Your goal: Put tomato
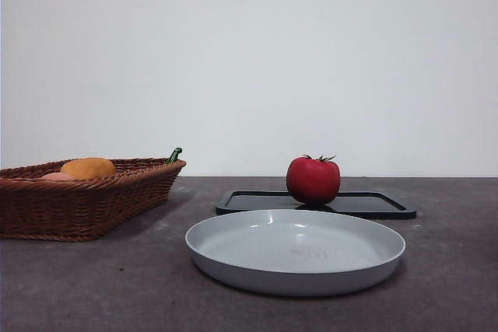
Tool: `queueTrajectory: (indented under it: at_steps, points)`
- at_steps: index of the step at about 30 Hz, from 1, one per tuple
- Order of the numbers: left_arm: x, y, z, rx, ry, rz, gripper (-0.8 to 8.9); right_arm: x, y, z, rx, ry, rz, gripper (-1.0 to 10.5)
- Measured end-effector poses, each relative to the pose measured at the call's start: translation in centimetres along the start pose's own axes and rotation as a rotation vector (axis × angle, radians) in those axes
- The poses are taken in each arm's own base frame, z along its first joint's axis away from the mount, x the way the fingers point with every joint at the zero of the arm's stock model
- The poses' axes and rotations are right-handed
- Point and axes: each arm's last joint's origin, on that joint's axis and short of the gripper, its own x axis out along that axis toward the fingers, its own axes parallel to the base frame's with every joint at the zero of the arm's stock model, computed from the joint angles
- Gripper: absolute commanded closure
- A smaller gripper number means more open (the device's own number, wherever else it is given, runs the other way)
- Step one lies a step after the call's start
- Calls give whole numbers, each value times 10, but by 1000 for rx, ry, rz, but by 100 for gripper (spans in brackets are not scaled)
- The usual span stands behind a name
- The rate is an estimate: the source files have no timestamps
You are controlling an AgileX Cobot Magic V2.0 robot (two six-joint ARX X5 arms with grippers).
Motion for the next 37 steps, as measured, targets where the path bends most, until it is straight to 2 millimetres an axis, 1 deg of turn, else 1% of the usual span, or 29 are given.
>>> queueTrajectory:
  at_steps: [7, 30, 32, 34, 37]
  points:
    - [0, 0, 0, -32, 0, 0, 806, 0, 0, 0, 0, 0, 0, 934]
    - [0, 0, 0, -36, 0, 0, 807, 0, 0, 0, 0, -2, -2, 934]
    - [0, 0, 0, -36, 0, 0, 807, -3, -2, -1, -5, -17, -18, 934]
    - [0, 0, 0, -36, 0, 0, 806, -12, -5, -3, -9, -63, -58, 934]
    - [0, 0, 0, -36, 0, 0, 807, -27, -10, -6, -1, -189, -147, 934]
